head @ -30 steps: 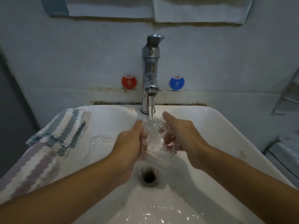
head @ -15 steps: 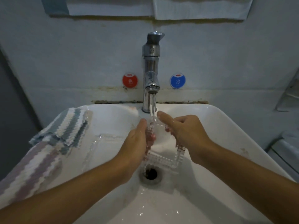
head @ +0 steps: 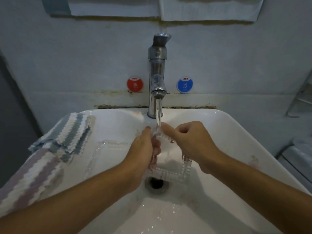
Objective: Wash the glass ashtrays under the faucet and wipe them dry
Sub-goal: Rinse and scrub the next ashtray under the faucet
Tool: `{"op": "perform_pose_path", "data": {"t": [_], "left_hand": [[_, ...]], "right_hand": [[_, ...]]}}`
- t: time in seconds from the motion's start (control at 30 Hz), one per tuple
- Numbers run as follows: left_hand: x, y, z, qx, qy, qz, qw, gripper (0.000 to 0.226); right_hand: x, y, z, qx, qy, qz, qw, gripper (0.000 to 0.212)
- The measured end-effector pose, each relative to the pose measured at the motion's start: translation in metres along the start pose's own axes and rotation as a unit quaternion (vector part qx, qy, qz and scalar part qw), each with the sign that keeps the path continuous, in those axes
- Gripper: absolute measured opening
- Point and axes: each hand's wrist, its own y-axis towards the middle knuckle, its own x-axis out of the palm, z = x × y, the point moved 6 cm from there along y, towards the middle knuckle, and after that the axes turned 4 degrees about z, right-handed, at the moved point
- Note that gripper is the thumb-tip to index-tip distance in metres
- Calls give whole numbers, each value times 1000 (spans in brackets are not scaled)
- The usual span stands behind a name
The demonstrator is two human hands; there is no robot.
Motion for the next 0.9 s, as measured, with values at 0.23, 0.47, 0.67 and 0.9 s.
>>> {"op": "perform_pose_path", "data": {"t": [0.23,0.47,0.67,0.9], "left_hand": [[-1,-2,1,35,23,-5,999,59],[-6,5,9,58,101,24,993,56],[-9,9,12,32,43,52,997,46],[5,-5,-8,-24,-206,16,978,53]], "right_hand": [[-6,-3,1,61,39,51,996,58],[-5,-1,-1,114,3,-79,990,49],[0,-2,9,168,42,-18,985,43],[6,-17,31,284,228,93,927,32]]}}
